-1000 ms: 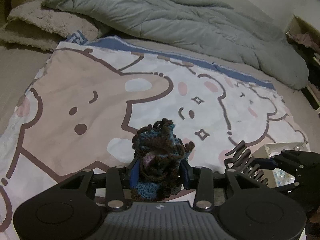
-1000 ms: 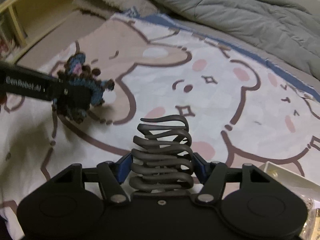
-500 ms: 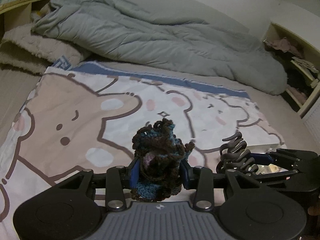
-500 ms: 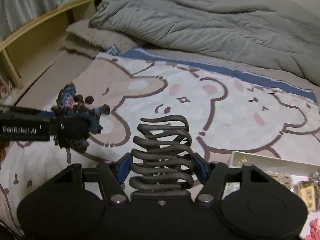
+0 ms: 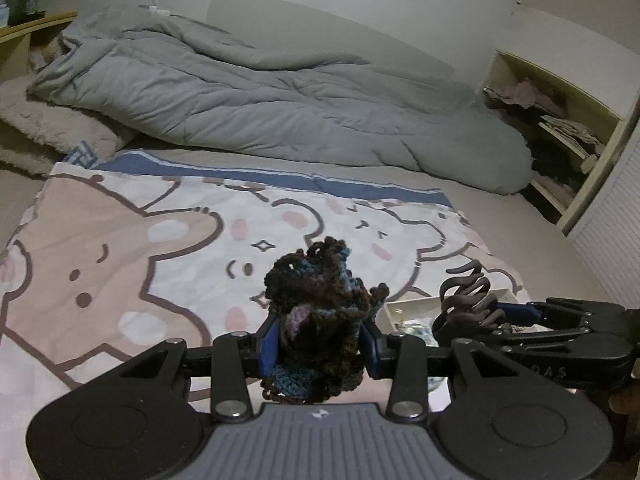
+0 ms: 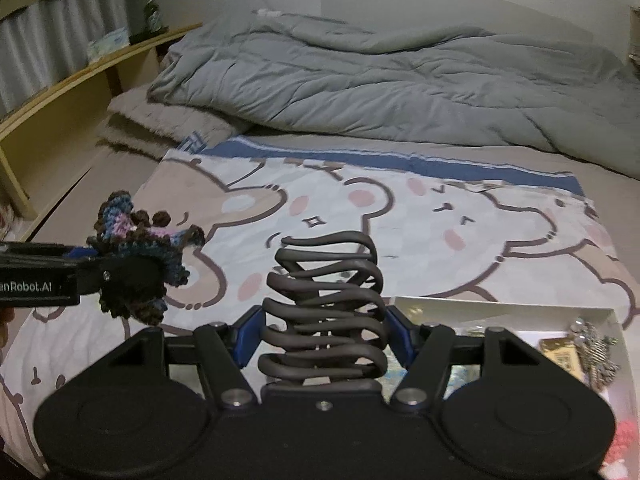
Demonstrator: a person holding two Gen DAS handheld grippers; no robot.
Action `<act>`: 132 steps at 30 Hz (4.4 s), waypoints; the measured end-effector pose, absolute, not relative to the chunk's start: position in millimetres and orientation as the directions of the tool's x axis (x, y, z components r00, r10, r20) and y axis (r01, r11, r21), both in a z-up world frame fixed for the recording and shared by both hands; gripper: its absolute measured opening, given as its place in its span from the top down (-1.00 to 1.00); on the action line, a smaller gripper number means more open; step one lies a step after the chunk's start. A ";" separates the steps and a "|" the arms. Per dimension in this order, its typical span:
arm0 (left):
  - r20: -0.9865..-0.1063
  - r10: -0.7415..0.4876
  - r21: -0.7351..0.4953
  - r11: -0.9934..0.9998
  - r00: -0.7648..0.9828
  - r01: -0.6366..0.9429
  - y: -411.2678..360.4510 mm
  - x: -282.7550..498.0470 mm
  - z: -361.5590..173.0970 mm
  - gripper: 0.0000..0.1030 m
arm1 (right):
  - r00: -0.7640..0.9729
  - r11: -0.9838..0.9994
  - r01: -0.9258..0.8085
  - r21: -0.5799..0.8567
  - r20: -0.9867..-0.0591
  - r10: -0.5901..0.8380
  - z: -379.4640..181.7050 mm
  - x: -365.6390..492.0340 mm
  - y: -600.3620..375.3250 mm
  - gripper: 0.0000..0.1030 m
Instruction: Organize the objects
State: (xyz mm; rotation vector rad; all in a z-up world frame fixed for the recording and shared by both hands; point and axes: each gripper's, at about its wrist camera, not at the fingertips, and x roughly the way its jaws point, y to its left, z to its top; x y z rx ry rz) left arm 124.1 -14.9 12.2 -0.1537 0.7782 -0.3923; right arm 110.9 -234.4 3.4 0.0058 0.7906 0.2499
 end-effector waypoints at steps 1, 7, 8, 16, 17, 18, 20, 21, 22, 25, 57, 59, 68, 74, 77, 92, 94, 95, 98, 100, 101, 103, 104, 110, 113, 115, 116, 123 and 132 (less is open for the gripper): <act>-0.651 -0.405 -0.278 0.914 0.642 0.294 -19.3 123.9 12.3 0.18 | 0.679 0.972 -0.212 0.099 -0.700 0.219 4.2 108.8 -238.9 -0.26; -0.638 -0.458 -0.287 0.888 0.619 0.360 -49.5 120.6 13.3 0.18 | 0.700 0.983 -0.147 0.106 -0.691 0.179 6.9 97.4 -273.2 -0.27; -0.637 -0.468 -0.288 0.881 0.613 0.374 -55.8 119.4 13.2 0.18 | 0.701 0.985 -0.137 0.108 -0.691 0.173 6.7 95.5 -278.9 -0.27; -0.646 -0.551 -0.316 0.823 0.528 0.472 -108.7 108.5 2.8 0.18 | 0.685 0.992 -0.055 0.110 -0.719 0.118 -4.4 78.6 -324.6 -0.27; -0.650 -0.562 -0.332 0.815 0.511 0.474 -114.8 107.9 -0.5 0.18 | 0.681 0.993 -0.044 0.111 -0.723 0.111 -6.3 76.0 -330.7 -0.27; -0.655 -0.571 -0.347 0.809 0.495 0.474 -120.2 107.3 -3.7 0.18 | 0.677 0.993 -0.035 0.113 -0.728 0.107 -8.5 73.4 -335.5 -0.27; -0.669 -0.580 -0.365 0.801 0.465 0.474 -132.8 106.5 -11.1 0.18 | 0.667 0.992 -0.019 0.121 -0.738 0.103 -13.3 69.3 -345.7 -0.27; -0.676 -0.581 -0.369 0.799 0.452 0.475 -139.1 104.5 -15.4 0.18 | 0.661 0.992 -0.011 0.125 -0.743 0.101 -15.8 67.3 -350.3 -0.27; -0.685 -0.581 -0.371 0.797 0.439 0.476 -145.0 103.4 -19.7 0.18 | 0.655 0.992 -0.004 0.127 -0.749 0.099 -18.4 65.6 -355.0 -0.27; -0.710 -0.586 -0.390 0.789 0.391 0.474 -159.9 100.3 -34.3 0.18 | 0.632 0.992 0.009 0.128 -0.769 0.093 -28.1 60.3 -365.6 -0.27; -0.817 -0.509 -0.381 0.829 0.270 0.409 -201.2 100.2 -88.6 -0.18 | 0.437 0.997 0.010 0.083 -0.897 0.070 -90.4 57.8 -385.0 -0.28; -0.818 -0.501 -0.364 0.832 0.284 0.419 -200.7 100.2 -82.1 -0.23 | 0.462 0.995 0.027 0.092 -0.884 0.070 -83.4 56.1 -388.4 -0.31; -0.764 -0.475 -0.270 0.850 0.436 0.452 -182.7 96.6 -29.0 -0.45 | 0.578 0.992 0.083 0.090 -0.816 0.025 -45.6 44.2 -391.1 -0.53; -0.726 -0.430 -0.217 0.884 0.536 0.414 -158.5 92.5 4.3 -0.66 | 0.667 0.991 0.115 0.062 -0.744 -0.031 -7.2 31.1 -383.0 -0.73; -0.719 -0.397 -0.169 0.896 0.570 0.411 -150.6 85.8 15.7 -0.69 | 0.682 0.989 0.142 0.033 -0.728 -0.074 3.1 23.8 -378.4 -0.73; -0.681 -0.376 -0.058 0.883 0.629 0.465 -139.3 24.6 28.0 -0.99 | 0.716 0.977 0.214 0.019 -0.683 -0.144 17.9 -34.1 -355.8 -0.99; -0.682 -0.379 -0.056 0.880 0.626 0.471 -138.9 18.2 25.4 -1.00 | 0.713 0.975 0.224 0.007 -0.682 -0.159 16.7 -41.1 -351.0 -0.99; -0.683 -0.381 -0.057 0.879 0.623 0.474 -138.4 14.7 24.1 -1.00 | 0.712 0.974 0.228 0.004 -0.683 -0.164 16.1 -44.7 -348.5 -0.99; -0.683 -0.390 -0.069 0.876 0.618 0.477 -135.8 7.4 21.6 -1.00 | 0.710 0.972 0.236 0.014 -0.685 -0.163 14.2 -53.8 -344.4 -0.99; -0.681 -0.390 -0.069 0.877 0.619 0.476 -134.2 3.5 20.1 -1.00 | 0.714 0.971 0.239 0.017 -0.681 -0.164 13.3 -60.3 -341.2 -0.99; -0.681 -0.390 -0.068 0.876 0.619 0.478 -133.3 1.6 19.0 -1.00 | 0.717 0.971 0.239 0.021 -0.678 -0.161 12.8 -63.5 -339.5 -0.99; -0.686 -0.386 -0.060 0.875 0.617 0.480 -132.3 -0.9 16.4 -1.00 | 0.720 0.970 0.238 0.036 -0.677 -0.152 11.1 -68.7 -337.2 -0.99; -0.689 -0.380 -0.056 0.877 0.617 0.477 -131.4 -2.7 14.4 -1.00 | 0.720 0.970 0.238 0.042 -0.678 -0.147 10.0 -70.5 -335.8 -0.99; -0.695 -0.340 -0.016 0.888 0.633 0.460 -126.8 -8.2 5.9 -1.00 | 0.716 0.969 0.248 0.010 -0.675 -0.176 0.1 -81.6 -323.8 -0.99; -0.704 -0.334 -0.025 0.894 0.627 0.448 -123.0 -7.1 3.0 -1.00 | 0.710 0.968 0.250 0.000 -0.680 -0.184 -4.5 -83.9 -319.7 -0.99; -0.711 -0.329 -0.029 0.897 0.622 0.441 -120.4 -6.2 1.3 -1.00 | 0.703 0.967 0.254 -0.006 -0.686 -0.189 -8.6 -85.1 -317.4 -0.99; -0.714 -0.324 -0.028 0.899 0.621 0.437 -119.5 -5.6 0.4 -1.00 | 0.701 0.967 0.255 -0.005 -0.688 -0.189 -9.7 -85.6 -317.8 -0.99; -0.718 -0.300 0.001 0.902 0.628 0.432 -115.3 -4.4 -3.2 -1.00 | 0.696 0.961 0.275 -0.020 -0.686 -0.214 -10.1 -89.1 -318.6 -0.99; -0.723 -0.272 0.021 0.911 0.635 0.413 -110.4 -1.9 -5.6 -1.00 | 0.692 0.958 0.286 -0.012 -0.689 -0.215 -11.0 -90.9 -323.0 -0.99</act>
